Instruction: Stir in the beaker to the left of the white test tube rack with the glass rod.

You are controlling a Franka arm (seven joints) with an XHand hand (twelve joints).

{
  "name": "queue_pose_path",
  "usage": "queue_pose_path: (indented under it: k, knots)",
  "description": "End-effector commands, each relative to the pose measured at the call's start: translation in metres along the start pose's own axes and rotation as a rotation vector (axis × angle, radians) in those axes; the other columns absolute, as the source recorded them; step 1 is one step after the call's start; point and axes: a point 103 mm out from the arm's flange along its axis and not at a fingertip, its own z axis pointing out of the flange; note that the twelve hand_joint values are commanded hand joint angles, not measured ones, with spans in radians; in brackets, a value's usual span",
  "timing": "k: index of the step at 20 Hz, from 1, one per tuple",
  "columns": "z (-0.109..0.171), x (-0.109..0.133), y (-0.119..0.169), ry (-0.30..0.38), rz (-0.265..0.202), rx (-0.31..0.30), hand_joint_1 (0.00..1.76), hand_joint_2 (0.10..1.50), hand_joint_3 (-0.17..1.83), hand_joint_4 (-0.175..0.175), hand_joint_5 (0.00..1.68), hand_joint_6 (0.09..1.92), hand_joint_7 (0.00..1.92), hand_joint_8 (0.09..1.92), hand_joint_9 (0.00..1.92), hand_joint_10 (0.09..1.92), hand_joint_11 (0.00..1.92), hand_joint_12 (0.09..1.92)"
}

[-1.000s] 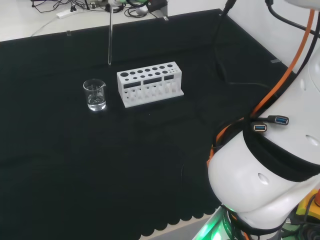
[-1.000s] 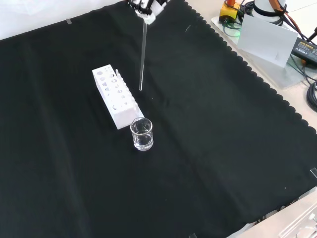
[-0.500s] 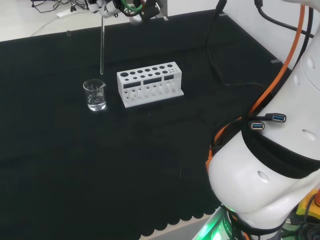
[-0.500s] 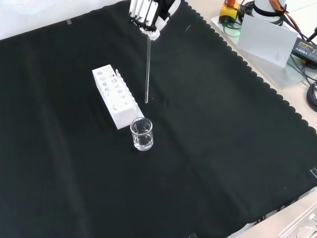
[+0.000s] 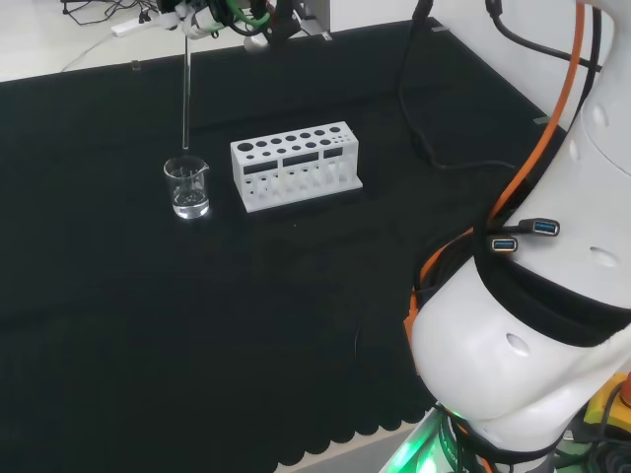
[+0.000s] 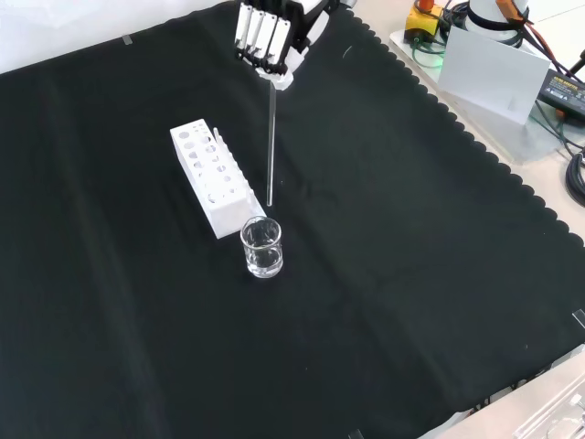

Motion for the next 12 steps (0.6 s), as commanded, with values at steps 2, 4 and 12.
queue_pose_path:
  k: [2, 4, 12]
  knots:
    - [0.008, -0.001, 0.013, 0.01, -0.023, 0.003, 1.5, 1.12, 0.0, -0.175, 0.87, 0.87, 0.73, 1.28, 0.88, 1.49, 0.96, 1.06]
    - [0.012, -0.003, 0.014, 0.015, -0.026, 0.006, 1.5, 1.12, 0.0, -0.175, 0.87, 0.87, 0.73, 1.29, 0.88, 1.49, 0.96, 1.07]
    - [0.021, -0.01, 0.017, 0.025, -0.026, 0.012, 1.53, 1.0, -0.01, -0.175, 1.26, 0.23, 0.99, 0.96, 1.13, 1.13, 1.28, 0.58]
